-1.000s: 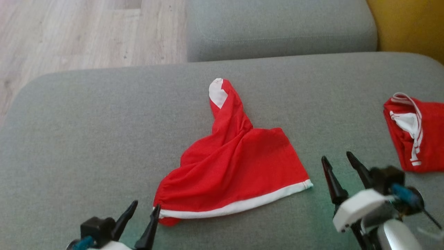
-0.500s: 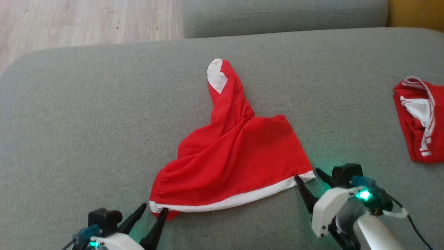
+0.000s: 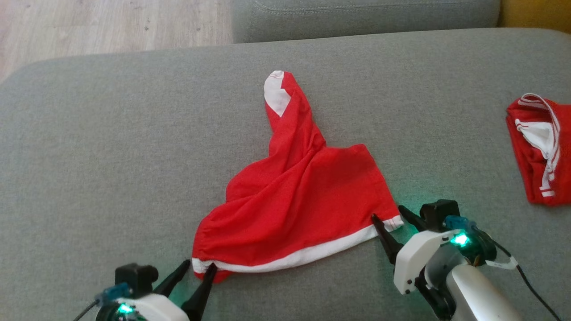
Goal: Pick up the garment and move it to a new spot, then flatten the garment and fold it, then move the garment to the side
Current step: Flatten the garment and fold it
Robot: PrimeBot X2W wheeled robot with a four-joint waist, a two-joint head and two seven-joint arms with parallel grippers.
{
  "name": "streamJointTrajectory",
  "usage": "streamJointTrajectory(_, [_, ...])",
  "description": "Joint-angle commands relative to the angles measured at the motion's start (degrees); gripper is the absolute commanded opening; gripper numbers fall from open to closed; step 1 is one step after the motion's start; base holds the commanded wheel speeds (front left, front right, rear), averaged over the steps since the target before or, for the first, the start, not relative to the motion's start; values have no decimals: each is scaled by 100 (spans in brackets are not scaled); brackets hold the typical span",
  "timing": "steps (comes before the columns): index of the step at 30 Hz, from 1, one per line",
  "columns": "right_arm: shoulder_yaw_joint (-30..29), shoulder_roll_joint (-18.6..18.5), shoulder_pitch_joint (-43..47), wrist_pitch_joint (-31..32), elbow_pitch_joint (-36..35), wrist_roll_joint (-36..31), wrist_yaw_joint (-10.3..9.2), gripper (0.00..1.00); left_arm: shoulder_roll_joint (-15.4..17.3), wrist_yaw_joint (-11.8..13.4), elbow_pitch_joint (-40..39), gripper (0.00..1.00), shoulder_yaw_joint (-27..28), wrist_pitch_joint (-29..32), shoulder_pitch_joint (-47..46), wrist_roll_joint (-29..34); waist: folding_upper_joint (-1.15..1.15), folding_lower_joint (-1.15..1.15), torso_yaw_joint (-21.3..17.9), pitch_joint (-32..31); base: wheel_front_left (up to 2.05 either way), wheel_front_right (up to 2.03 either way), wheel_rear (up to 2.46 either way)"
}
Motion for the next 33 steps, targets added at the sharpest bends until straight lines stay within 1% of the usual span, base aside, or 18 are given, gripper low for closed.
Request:
streamJointTrajectory(1, [192, 36, -114, 10, -9, 59, 40, 100, 95, 9, -108, 100, 141, -74, -343, -76, 0, 0, -11, -3, 0, 0, 0])
streamJointTrajectory(4, [311, 45, -161, 60, 90, 163, 40, 100, 110, 9, -21, 100, 20, -111, -434, -150, 0, 0, -31, -5, 0, 0, 0])
streamJointTrajectory(5, [355, 56, -174, 93, 126, 254, 40, 96, 113, 9, 3, 100, -40, -110, -465, -186, 0, 0, -38, -7, 0, 0, 0])
streamJointTrajectory(6, [391, 69, -191, 114, 154, 361, 40, 42, 119, 9, 13, 79, -110, -106, -493, -238, 0, 0, -49, -14, 0, 0, 0])
streamJointTrajectory(7, [405, 91, -210, 113, 171, 498, 40, 0, 131, 9, 16, 20, -181, -93, -511, -308, 0, 0, -63, -29, 0, 0, 0])
streamJointTrajectory(8, [463, 111, -228, 103, 156, 660, 40, 0, 151, 9, -1, 0, -250, -79, -520, -394, 0, 0, -77, -52, 0, 0, 0])
streamJointTrajectory(10, [469, 128, -273, -25, 42, 1030, 40, 0, 242, 9, -94, 0, -348, -82, -526, -550, 0, 0, -111, -90, 0, 0, 0])
streamJointTrajectory(11, [469, 128, -273, -25, 42, 1030, 40, 0, 242, 9, -94, 0, -348, -82, -526, -550, 0, 0, -111, -90, 0, 0, 0])
streamJointTrajectory(12, [466, 126, -276, -59, -49, 1243, 40, 0, 291, 9, -198, 0, -382, -116, -531, -628, 0, 0, -118, -116, 0, 0, 0])
streamJointTrajectory(15, [366, 63, -185, -77, -626, 2052, 40, 0, 404, 9, -859, 0, -424, -172, -471, -1126, 0, 0, -136, -245, 0, 0, 0])
streamJointTrajectory(17, [229, -105, -62, 2, -1268, 2584, 40, 0, 565, 9, -1487, 0, -350, -156, -401, -1475, 0, 0, -159, -324, 0, 0, 0])
streamJointTrajectory(20, [-202, -432, 189, 237, -2420, 3288, 40, 0, 862, 9, -2557, 0, -160, -118, -292, -1931, 0, 0, -227, -414, 0, 0, 0])
streamJointTrajectory(22, [-563, -627, 377, 483, -3196, 3623, 40, 0, 1039, 9, -3297, 0, -33, -69, -246, -2211, 0, 0, -293, -468, 0, 0, 0])
streamJointTrajectory(25, [-1156, -771, 603, 912, -4384, 4019, 40, 0, 1210, 9, -4494, 0, 86, 44, -373, -2655, 0, 0, -391, -490, 0, 0, 0])
streamJointTrajectory(27, [-1560, -729, 695, 1211, -5144, 4227, 40, 0, 1206, 9, -5286, 0, 66, 160, -586, -3034, 0, 0, -451, -495, 0, 0, 0])
streamJointTrajectory(29, [-1931, -596, 692, 1527, -5860, 4412, 40, 0, 1229, 9, -5891, 0, 73, 329, -867, -3304, 0, 0, -517, -468, 0, 0, 0])
streamJointTrajectory(31, [-2262, -399, 578, 1856, -6456, 4570, 40, 0, 1261, 29, -6255, 0, 139, 516, -1207, -3500, 0, 0, -582, -415, 0, 0, 0])
streamJointTrajectory(33, [-2552, -165, 355, 2199, -6862, 4693, 40, 0, 1221, 131, -6415, 0, 246, 665, -1613, -3735, 0, 0, -649, -338, 0, 0, 0])
